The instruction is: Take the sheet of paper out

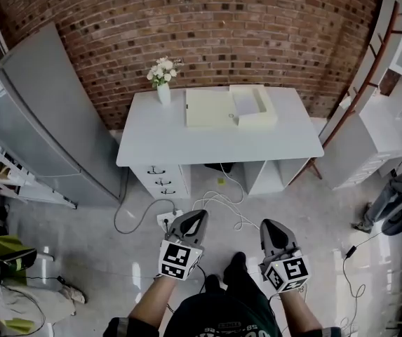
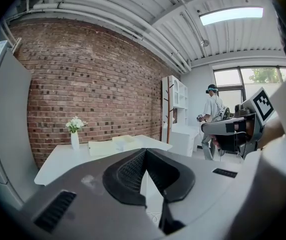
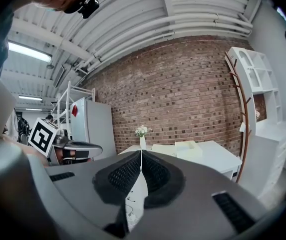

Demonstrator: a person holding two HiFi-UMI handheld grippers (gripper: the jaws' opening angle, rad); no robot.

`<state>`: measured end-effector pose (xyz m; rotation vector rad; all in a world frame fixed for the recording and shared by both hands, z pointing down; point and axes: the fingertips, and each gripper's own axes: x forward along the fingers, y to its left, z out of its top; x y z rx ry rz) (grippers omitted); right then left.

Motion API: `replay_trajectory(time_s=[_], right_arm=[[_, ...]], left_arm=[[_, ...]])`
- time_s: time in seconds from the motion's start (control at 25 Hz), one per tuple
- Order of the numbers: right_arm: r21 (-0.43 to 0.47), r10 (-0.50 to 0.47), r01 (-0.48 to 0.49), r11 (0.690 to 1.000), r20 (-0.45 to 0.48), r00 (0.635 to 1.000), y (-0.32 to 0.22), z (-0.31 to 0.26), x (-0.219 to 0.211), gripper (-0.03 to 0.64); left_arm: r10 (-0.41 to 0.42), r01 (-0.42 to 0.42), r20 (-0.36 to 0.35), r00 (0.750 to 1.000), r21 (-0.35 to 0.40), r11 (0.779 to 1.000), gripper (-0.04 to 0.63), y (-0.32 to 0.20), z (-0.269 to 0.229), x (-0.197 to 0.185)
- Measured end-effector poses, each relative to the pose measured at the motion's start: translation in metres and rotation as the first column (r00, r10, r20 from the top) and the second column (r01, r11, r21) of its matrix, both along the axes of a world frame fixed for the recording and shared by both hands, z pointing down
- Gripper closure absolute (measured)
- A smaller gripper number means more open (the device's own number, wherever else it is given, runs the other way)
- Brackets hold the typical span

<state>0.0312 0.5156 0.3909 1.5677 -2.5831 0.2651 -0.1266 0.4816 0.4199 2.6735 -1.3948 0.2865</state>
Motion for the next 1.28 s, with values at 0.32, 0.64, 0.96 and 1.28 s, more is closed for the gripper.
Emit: replay_trajectory(time_s=[0.32, 0.64, 0.96, 1.28], right_arm=[[0.01, -0.01, 0.01, 1.0, 0.016, 1.0, -0.044, 0.0, 0.01, 0.548], [0.031, -0.073, 0.072, 0.997, 0.027, 0.997, -0.114, -0.005, 0.013, 0.549], [0.009, -0.107, 0.107, 0.994, 0.006, 0.994, -0.184, -0.004, 0.028, 0.548], [-0.022, -0.116, 0.117, 0.993, 0.039, 0.993, -0.244, 0.001, 0.051, 0.548]], left_arm=[[0.041, -0.041, -0.02, 0.999, 0.02, 0.999, 0.585, -0.044, -0.009, 0.026], [0.066, -0.066, -0.002, 0.998, 0.03, 0.997, 0.586, -0.114, -0.016, 0.052], [0.064, -0.064, -0.028, 0.998, -0.018, 0.998, 0.586, -0.179, -0.019, 0.076], [0.007, -0.007, -0.006, 1.0, -0.041, 0.999, 0.586, -0.23, -0.011, 0.086]])
